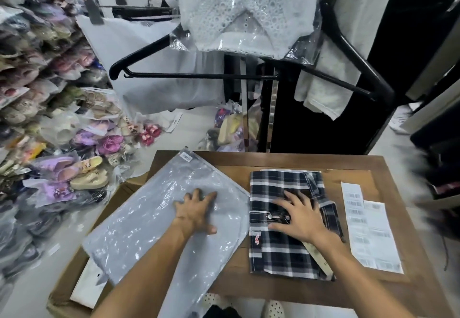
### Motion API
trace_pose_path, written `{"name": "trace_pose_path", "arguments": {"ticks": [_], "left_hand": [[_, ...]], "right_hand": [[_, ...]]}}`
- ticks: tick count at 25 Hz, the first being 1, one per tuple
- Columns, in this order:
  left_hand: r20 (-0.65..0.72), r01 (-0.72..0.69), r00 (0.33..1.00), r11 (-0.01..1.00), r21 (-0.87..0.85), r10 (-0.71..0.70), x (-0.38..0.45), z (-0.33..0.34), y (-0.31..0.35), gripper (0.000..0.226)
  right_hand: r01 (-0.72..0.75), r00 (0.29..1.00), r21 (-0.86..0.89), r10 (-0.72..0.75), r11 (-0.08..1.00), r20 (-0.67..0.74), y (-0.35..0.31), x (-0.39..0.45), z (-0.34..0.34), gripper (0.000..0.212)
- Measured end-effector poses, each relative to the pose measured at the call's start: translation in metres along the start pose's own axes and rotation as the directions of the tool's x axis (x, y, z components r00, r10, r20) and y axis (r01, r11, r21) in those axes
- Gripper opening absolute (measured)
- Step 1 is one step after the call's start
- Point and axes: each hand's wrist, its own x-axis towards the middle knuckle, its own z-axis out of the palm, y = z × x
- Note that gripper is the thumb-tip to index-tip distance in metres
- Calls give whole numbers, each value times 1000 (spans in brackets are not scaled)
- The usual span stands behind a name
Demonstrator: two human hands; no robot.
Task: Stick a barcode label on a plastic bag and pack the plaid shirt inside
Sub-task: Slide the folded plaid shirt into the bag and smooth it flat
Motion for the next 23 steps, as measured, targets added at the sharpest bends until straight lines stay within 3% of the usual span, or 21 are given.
{"name": "trace_pose_path", "arguments": {"ticks": [8, 15, 19, 23], "left_hand": [[38, -205, 979, 939, 276, 202, -3, -4, -12, 120], [135, -482, 875, 809, 335, 465, 21, -15, -49, 120], [175, -561, 828, 783, 270, 533, 30, -22, -60, 108], [-48, -490, 870, 871, 22, 491, 45, -34, -33, 80]], "right_hand": [[-4, 1000, 60, 4, 998, 0, 4, -2, 10, 79], [-32, 999, 28, 32, 999, -12, 3, -1, 12, 86], [-68, 997, 11, 67, 998, 28, 1, 4, 9, 85], [-67, 994, -35, 70, 997, 89, -3, 6, -1, 89]]}}
